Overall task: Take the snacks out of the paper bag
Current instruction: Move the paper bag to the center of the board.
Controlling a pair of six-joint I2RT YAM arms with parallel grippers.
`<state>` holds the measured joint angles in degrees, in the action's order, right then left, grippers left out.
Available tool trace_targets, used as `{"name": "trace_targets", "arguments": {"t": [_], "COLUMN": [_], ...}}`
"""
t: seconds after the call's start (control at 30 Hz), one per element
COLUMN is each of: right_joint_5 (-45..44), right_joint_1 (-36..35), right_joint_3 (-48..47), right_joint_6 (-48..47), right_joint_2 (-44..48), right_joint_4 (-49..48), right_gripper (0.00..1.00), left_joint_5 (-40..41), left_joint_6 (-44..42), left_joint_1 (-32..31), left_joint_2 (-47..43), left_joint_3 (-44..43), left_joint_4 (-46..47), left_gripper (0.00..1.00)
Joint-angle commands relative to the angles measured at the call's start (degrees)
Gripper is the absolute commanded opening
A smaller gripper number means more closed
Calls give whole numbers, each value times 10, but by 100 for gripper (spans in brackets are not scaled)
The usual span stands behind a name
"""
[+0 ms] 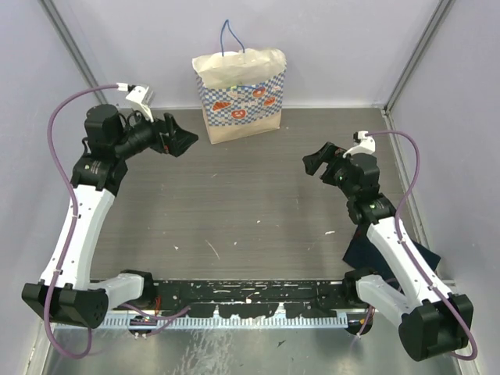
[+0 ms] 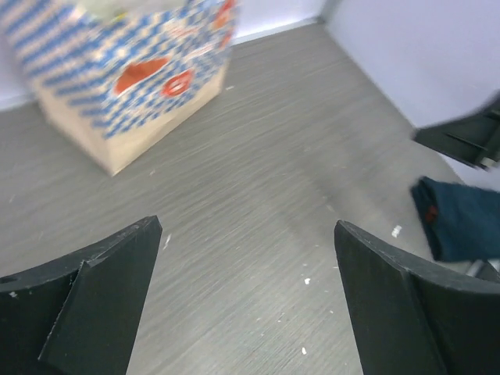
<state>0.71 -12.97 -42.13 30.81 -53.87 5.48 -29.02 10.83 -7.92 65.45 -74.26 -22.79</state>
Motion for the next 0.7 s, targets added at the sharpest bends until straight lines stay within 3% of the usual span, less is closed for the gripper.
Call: {"name": "trace_targets", "arguments": {"t": [0.0, 0.13, 0.27, 0.33, 0.5, 0.67], "right_joint_5": [-9, -16, -7, -8, -17, -27], "right_joint_1": [5, 6, 7, 7, 8, 4], "right_joint_3": [-44, -70, -96, -106, -152, -216], "right_joint_6": [24, 34, 44, 44, 51, 35], "right_joint_2": [13, 7, -5, -7, -17, -26], "right_joint_4": [-17, 0, 27, 39, 103, 190], "right_gripper": [98, 99, 100, 100, 100, 100], "left_joint_5": [-248, -383, -401, -331, 24, 190], "left_joint_6": [-56, 142, 172, 128, 77, 56], "left_joint_1": [6, 4, 11, 17, 18, 19], "left_joint_2": [10, 30, 54, 59, 75, 141], "left_joint_3": [-63, -50, -80, -101, -173, -286], "left_joint_4": [39, 314, 320, 242, 83, -21], "left_gripper": [96, 97, 98, 98, 98, 98]}}
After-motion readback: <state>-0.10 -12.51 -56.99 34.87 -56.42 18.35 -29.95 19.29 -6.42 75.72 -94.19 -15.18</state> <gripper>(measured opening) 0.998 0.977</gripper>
